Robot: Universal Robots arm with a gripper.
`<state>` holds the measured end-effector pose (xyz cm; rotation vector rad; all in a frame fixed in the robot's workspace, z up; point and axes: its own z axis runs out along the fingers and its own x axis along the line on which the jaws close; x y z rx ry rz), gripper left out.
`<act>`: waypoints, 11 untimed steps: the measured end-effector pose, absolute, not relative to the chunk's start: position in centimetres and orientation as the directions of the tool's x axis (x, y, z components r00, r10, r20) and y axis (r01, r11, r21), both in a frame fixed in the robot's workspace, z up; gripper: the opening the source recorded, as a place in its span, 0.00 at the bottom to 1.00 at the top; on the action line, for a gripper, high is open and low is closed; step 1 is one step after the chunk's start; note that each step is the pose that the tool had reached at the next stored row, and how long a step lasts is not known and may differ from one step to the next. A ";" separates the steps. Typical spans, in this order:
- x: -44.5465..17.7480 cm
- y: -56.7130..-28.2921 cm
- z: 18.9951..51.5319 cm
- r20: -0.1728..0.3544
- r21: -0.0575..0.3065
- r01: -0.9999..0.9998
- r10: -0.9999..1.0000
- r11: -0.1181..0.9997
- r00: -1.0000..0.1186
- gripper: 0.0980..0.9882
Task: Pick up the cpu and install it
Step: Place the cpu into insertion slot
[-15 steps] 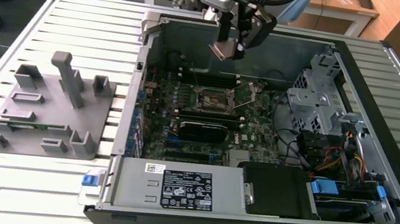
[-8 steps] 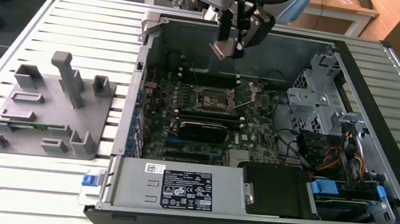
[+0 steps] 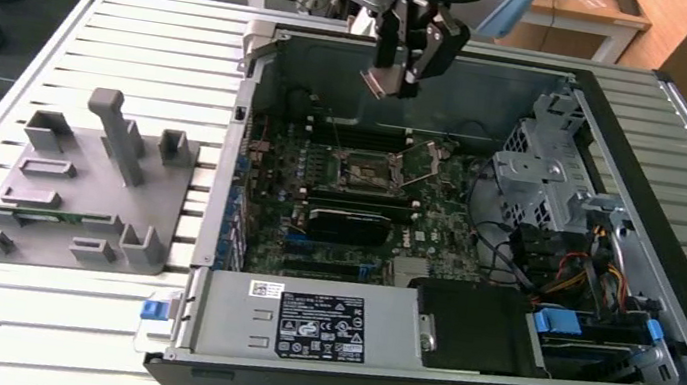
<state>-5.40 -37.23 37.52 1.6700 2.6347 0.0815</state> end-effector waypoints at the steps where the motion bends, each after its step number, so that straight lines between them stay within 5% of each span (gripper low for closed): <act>1: -5.4 -37.2 37.5 0.010 0.055 0.905 0.907 0.421 -0.422 0.48; 11: -5.4 -36.8 37.5 0.010 0.056 0.919 0.921 0.389 -0.391 0.48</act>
